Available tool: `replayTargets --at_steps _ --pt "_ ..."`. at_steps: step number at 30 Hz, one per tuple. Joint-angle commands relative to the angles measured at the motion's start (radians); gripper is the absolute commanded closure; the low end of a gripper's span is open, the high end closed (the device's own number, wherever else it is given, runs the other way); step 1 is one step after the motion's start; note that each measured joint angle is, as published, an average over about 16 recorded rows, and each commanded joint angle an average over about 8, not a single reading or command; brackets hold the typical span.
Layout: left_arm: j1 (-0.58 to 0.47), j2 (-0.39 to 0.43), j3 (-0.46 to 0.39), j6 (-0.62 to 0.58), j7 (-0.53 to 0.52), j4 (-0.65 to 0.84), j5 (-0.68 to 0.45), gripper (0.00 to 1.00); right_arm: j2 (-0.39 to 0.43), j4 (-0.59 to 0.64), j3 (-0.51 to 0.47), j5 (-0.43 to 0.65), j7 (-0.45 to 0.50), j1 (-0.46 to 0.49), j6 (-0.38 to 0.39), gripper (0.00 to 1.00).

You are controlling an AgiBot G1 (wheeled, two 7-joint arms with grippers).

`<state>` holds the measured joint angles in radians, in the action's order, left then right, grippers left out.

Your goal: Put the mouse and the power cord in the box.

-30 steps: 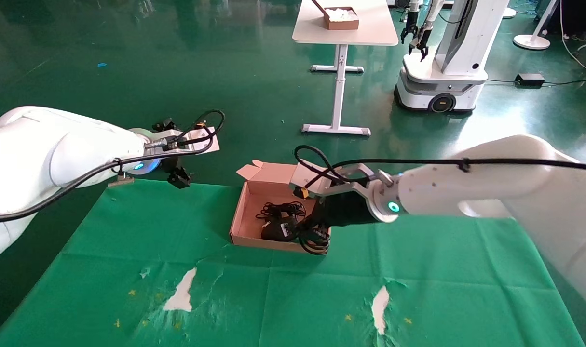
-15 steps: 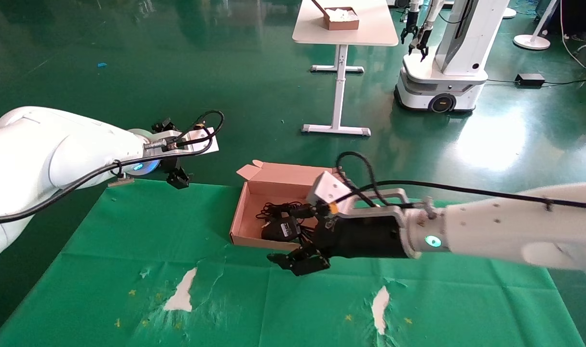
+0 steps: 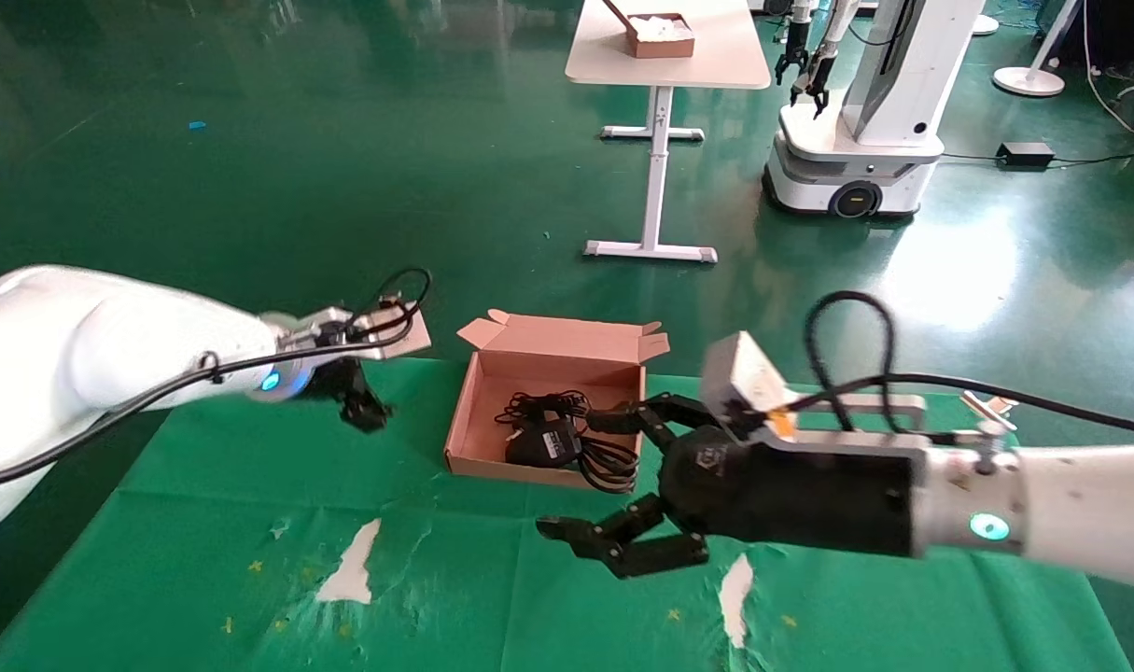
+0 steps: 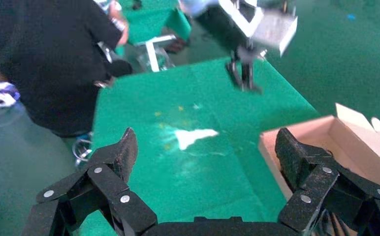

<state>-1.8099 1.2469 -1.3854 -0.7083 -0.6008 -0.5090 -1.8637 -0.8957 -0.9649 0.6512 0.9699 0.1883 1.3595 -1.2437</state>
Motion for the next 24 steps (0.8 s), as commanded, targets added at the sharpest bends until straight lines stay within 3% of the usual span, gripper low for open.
replayTargets --at_steps 1,18,24 --pt "0.027 -0.023 0.041 -0.029 0.015 -0.028 0.042 0.0 0.025 -0.028 -0.033 -0.021 0.0 -0.025 -0.022 0.0" --pt "0.262 -0.226 0.394 -0.28 0.147 -0.276 0.404 0.0 0.24 -0.269 -0.313 -0.202 -0.001 -0.24 -0.212 0.0" --pt "0.346 -0.299 0.521 -0.371 0.194 -0.365 0.533 0.0 0.283 -0.317 -0.369 -0.238 -0.001 -0.283 -0.25 0.0"
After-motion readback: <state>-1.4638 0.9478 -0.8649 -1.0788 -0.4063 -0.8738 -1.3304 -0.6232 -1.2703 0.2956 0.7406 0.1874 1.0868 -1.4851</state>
